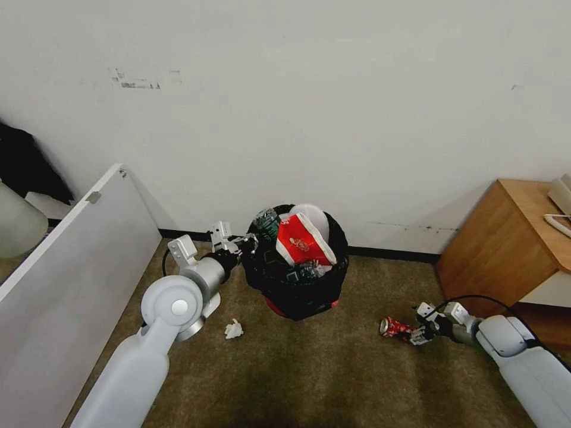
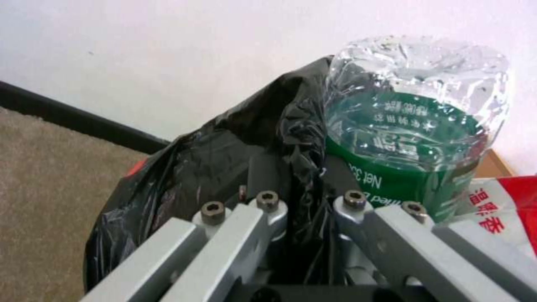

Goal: Pick up the trash bin, then pick up the garbage from the floor and place it into the trash bin.

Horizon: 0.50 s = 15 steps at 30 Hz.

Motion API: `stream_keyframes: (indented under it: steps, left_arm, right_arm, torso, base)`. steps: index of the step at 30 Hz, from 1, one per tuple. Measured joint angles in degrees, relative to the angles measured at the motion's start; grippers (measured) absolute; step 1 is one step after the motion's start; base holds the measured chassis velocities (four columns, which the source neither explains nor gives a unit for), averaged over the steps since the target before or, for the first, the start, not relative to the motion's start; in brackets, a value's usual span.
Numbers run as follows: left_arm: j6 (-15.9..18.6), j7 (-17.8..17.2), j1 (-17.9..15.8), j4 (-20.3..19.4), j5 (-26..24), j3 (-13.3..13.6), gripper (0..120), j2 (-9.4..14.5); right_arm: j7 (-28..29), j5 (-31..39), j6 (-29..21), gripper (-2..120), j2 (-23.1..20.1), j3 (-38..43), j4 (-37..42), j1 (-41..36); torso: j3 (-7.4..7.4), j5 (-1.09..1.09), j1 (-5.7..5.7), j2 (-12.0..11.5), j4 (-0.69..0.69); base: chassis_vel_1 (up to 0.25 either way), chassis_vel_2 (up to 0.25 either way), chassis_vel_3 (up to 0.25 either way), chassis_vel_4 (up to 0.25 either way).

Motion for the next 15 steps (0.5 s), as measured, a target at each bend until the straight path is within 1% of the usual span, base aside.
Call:
stream_keyframes:
  steps: [12,15]
  left_arm:
    - [0.06,0.03,-0.99,0.86,0.02,1.04,4,-0.26]
    - [0.09,0.09,-1.26,1.14,0.01,1.25,4,-0.36]
  right_arm:
    - [1.25,-0.94,0.14,100,1.19,-0.89,-2.00,0.68]
    - [1.23,-1.13,0.14,90,1.34,-0.83,-2.62,0.89]
  torso:
    - [0.00,0.00,0.00,0.00,0.00]
    - [0.00,0.00,0.00,0.00,-0.01]
  base:
    - [0.000,0.000,0.000,0.000]
    - [0.000,0.000,0.000,0.000]
